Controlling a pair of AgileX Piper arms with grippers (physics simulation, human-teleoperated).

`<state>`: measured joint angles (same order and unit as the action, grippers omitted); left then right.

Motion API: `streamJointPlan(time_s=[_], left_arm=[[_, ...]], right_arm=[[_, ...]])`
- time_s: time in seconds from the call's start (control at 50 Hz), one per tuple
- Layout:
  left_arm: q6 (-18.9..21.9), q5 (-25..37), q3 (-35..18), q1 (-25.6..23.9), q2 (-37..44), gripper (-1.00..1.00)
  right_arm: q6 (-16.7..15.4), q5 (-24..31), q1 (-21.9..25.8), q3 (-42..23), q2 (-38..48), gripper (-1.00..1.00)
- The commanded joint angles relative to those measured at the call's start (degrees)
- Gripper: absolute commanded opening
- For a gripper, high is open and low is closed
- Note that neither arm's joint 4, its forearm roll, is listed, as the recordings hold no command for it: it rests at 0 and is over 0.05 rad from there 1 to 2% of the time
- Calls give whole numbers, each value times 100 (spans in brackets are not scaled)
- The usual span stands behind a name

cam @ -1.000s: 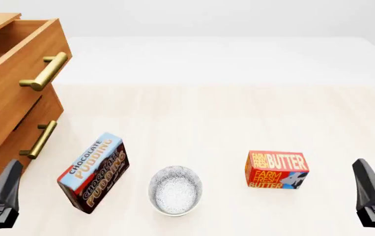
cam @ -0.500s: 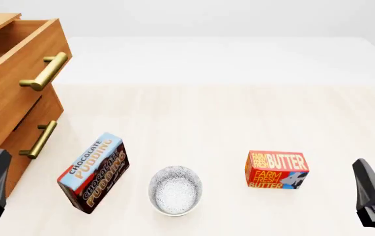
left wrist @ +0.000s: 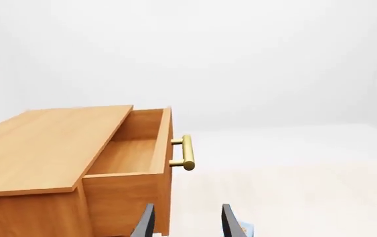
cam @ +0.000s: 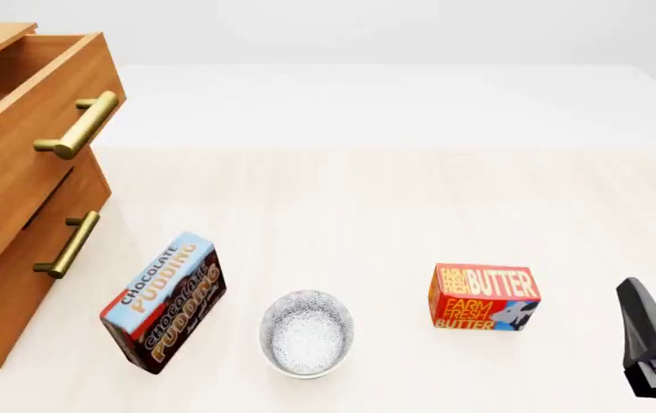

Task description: Put the bowl in the top drawer of the cabinet.

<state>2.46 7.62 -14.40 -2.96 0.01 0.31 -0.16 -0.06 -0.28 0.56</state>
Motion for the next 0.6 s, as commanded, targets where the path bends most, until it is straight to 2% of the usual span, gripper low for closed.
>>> streamJointPlan(time_s=[0.02,0.28,0.6], left_arm=[[6,174,-375,-29,-1,100],[19,407,-793,-115,-1,100],[296,928,-1628,-269,-1,100]], right_arm=[[2,0,0,0,1,100],[0,0,0,0,0,100],[0,0,1,0,-1,100]])
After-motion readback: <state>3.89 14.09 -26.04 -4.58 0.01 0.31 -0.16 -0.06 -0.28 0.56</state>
